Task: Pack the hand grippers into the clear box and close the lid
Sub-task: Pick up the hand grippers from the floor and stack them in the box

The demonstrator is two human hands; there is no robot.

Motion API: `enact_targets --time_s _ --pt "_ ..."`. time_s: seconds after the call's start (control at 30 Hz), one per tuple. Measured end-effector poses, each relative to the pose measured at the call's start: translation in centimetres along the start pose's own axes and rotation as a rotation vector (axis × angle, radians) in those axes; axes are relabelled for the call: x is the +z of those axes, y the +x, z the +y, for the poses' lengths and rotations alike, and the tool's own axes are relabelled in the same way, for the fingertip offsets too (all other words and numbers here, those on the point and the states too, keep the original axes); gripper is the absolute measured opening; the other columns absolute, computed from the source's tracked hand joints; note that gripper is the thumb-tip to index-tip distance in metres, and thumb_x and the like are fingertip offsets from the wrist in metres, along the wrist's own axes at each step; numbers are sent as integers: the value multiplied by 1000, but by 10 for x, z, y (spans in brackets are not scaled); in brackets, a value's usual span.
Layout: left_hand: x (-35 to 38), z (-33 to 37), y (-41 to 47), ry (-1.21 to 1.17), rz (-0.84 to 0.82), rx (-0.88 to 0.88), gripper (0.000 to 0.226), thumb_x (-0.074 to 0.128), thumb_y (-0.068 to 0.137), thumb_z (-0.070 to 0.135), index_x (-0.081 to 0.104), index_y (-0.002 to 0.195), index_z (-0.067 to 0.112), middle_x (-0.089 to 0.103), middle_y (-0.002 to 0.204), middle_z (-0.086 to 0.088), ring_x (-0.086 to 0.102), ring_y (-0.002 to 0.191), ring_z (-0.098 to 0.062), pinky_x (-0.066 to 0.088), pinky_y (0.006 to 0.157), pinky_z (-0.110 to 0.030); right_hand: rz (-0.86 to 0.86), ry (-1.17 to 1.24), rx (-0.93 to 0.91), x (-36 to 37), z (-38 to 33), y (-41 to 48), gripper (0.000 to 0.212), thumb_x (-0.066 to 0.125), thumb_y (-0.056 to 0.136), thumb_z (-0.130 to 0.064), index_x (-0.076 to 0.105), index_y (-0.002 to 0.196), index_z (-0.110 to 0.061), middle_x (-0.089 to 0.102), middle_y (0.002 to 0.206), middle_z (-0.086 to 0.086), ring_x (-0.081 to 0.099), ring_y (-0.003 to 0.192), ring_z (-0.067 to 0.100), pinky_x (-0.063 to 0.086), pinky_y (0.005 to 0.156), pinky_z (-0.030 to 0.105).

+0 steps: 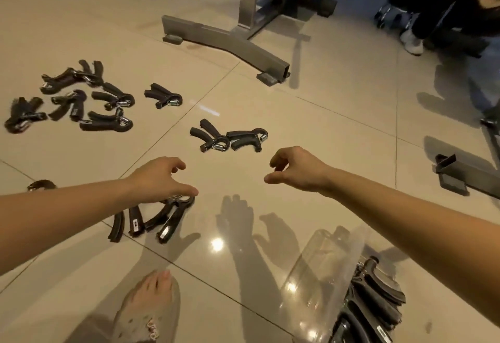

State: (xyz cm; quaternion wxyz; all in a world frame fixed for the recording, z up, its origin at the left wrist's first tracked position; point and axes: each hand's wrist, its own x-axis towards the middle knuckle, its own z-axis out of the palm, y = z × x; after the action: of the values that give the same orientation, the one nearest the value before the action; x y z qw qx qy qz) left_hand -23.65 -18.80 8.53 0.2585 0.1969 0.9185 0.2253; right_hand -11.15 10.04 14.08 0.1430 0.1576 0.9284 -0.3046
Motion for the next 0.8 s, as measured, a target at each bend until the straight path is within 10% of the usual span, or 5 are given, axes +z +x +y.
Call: enact_targets --time_s 0.47,0.8 --pt "10 -20 164 351 12 154 89 79 74 57 43 146 19 52 138 -3 49 125 -26 47 98 -41 23 -311 -30 54 9 203 42 70 88 -28 59 128 -18 56 134 2 57 117 26 45 83 33" --pt "16 -5 274 610 -112 347 116 82 62 65 32 154 17 34 160 -4 32 146 -26 32 116 -42 -86 -377 -102 69 48 294 85 60 91 -30 11 160 -18 24 165 5 18 151 30 24 119 52"
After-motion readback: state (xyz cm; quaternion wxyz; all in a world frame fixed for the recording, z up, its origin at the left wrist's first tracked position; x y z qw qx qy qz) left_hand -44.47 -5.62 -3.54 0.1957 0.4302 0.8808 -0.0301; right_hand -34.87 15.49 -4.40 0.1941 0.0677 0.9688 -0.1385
